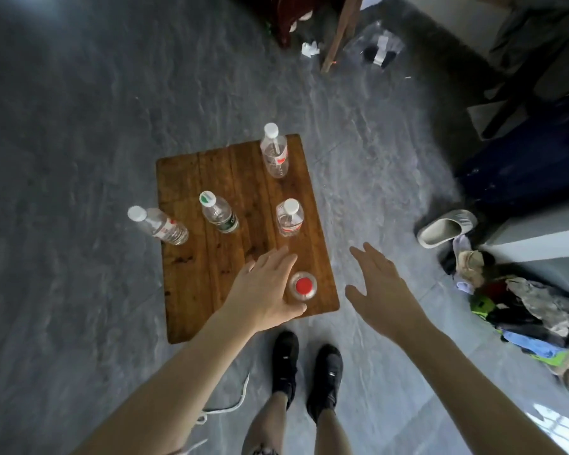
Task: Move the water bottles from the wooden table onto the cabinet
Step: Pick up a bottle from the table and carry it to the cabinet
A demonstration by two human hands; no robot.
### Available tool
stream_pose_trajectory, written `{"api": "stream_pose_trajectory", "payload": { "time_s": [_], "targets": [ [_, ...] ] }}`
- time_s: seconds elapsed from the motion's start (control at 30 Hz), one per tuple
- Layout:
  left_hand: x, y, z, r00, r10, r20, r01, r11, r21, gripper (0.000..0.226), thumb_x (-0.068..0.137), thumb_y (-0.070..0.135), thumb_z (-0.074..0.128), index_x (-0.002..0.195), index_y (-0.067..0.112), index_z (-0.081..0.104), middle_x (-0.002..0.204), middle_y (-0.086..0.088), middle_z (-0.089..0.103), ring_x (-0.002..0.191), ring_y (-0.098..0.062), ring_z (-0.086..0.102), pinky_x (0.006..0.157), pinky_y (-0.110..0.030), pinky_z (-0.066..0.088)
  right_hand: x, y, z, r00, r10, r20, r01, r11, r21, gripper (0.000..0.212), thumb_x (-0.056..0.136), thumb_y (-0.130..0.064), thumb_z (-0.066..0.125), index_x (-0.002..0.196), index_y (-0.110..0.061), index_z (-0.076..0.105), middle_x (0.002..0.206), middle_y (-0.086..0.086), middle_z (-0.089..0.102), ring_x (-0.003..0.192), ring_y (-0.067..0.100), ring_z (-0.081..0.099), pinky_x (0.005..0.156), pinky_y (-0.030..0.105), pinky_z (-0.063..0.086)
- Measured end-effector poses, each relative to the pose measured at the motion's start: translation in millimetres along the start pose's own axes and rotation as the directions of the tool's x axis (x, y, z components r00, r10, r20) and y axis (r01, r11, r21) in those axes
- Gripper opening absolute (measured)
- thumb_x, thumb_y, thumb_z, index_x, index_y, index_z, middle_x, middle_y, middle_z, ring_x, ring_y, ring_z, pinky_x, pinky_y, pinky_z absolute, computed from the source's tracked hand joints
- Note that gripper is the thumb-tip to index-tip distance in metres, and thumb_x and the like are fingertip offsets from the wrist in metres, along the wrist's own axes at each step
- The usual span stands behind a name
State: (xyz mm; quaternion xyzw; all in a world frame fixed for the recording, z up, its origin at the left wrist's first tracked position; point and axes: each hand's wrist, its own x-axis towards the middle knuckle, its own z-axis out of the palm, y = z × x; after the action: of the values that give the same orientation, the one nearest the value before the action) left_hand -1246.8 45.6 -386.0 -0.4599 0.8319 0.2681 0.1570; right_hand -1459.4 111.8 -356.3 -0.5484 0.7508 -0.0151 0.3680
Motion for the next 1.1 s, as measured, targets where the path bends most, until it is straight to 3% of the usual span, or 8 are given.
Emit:
{"api": "stream_pose_trajectory", "payload": {
  "time_s": [0.27, 0.4, 0.5, 0.6, 0.83, 0.93, 1.0, 1.1],
  "targets": [
    [28.9, -2.1, 81.1, 0.996, -0.062, -0.069, 0.046, 0.976, -0.214, 0.114, 0.082, 0.058, 0.075, 0.161, 0.021, 0.004, 0.17, 0.002, 0.016, 0.153, -0.016, 0.026, 0.12, -0.036, 0.031, 48.1, 29.8, 64.8, 0.994, -0.037, 0.107, 0.038, 0.999, -0.008, 0.066, 0.096, -0.034, 0.05, 0.155, -0.029, 0.019, 0.165, 0.002, 0.013, 0.15, 0.024, 0.015, 0.121, 0.045, 0.019],
    [42.8, -3.3, 114.6, 0.992, -0.099, -0.082, 0.05, 0.882, -0.468, 0.109, 0.08, 0.047, 0.082, 0.161, 0.025, 0.014, 0.166, 0.007, 0.029, 0.148, -0.01, 0.036, 0.112, -0.017, 0.026, 62.6, 48.4, 94.6, 0.99, -0.05, 0.132, 0.052, 0.999, -0.014, 0.066, 0.095, -0.031, 0.051, 0.153, -0.03, 0.019, 0.163, 0.005, 0.021, 0.147, 0.03, 0.024, 0.117, 0.047, 0.025],
    [47.4, -6.4, 131.1, 0.985, -0.095, -0.141, 0.006, 0.85, -0.527, 0.092, 0.078, 0.041, 0.085, 0.153, 0.024, 0.033, 0.155, 0.008, 0.044, 0.138, -0.007, 0.047, 0.108, -0.006, 0.025, 71.6, 56.1, 112.5, 0.989, -0.065, 0.136, 0.063, 0.998, 0.017, 0.059, 0.093, -0.03, 0.051, 0.148, -0.033, 0.029, 0.152, -0.001, 0.038, 0.134, 0.028, 0.041, 0.11, 0.047, 0.038],
    [51.8, -8.6, 138.9, 0.966, -0.107, -0.237, -0.042, 0.835, -0.549, 0.077, 0.078, 0.032, 0.087, 0.142, 0.021, 0.047, 0.142, 0.006, 0.056, 0.128, -0.007, 0.055, 0.109, -0.016, 0.041, 82.1, 58.1, 127.9, 0.986, -0.08, 0.146, 0.07, 0.995, 0.069, 0.046, 0.09, -0.03, 0.05, 0.135, -0.032, 0.042, 0.13, -0.004, 0.053, 0.115, 0.026, 0.056, 0.095, 0.049, 0.05],
    [54.6, -5.5, 120.5, 0.936, -0.104, -0.336, -0.111, 0.819, -0.563, 0.064, 0.074, 0.016, 0.089, 0.129, 0.017, 0.058, 0.116, 0.01, 0.066, 0.105, -0.007, 0.065, 0.092, -0.031, 0.055, 91.8, 61.7, 142.2, 0.981, -0.087, 0.175, 0.044, 0.971, 0.236, 0.037, 0.085, -0.022, 0.054, 0.121, -0.03, 0.051, 0.117, -0.002, 0.06, 0.102, 0.025, 0.06, 0.086, 0.046, 0.053],
    [52.7, -0.5, 103.0, 0.904, -0.12, -0.411, -0.161, 0.793, -0.587, 0.063, 0.073, 0.017, 0.089, 0.128, 0.019, 0.058, 0.109, 0.015, 0.066, 0.101, -0.006, 0.066, 0.088, -0.029, 0.056, 93.8, 64.8, 136.9, 0.989, -0.035, 0.144, -0.019, 0.933, 0.359, 0.02, 0.087, -0.019, 0.051, 0.105, -0.028, 0.051, 0.093, -0.008, 0.058, 0.081, 0.008, 0.059, 0.071, 0.02, 0.052],
    [52.4, 4.1, 88.0, 0.887, -0.112, -0.448, -0.203, 0.776, -0.597, 0.065, 0.072, 0.017, 0.09, 0.128, 0.017, 0.058, 0.111, 0.012, 0.067, 0.103, -0.007, 0.066, 0.088, -0.024, 0.055, 91.7, 63.0, 126.5, 0.986, 0.056, 0.158, -0.127, 0.863, 0.489, 0.021, 0.091, -0.019, 0.055, 0.106, -0.033, 0.051, 0.09, -0.013, 0.057, 0.073, -0.003, 0.055, 0.062, 0.009, 0.045],
    [52.2, 14.1, 60.6, 0.87, -0.095, -0.484, -0.259, 0.748, -0.611, 0.066, 0.07, 0.015, 0.092, 0.127, 0.013, 0.058, 0.111, 0.009, 0.069, 0.104, -0.005, 0.066, 0.089, -0.014, 0.05, 92.3, 55.7, 104.4, 0.941, 0.212, 0.262, -0.336, 0.522, 0.784, 0.01, 0.093, -0.024, 0.056, 0.1, -0.026, 0.064, 0.099, -0.009, 0.067, 0.09, 0.008, 0.062, 0.075, 0.026, 0.048]
  ]
}}
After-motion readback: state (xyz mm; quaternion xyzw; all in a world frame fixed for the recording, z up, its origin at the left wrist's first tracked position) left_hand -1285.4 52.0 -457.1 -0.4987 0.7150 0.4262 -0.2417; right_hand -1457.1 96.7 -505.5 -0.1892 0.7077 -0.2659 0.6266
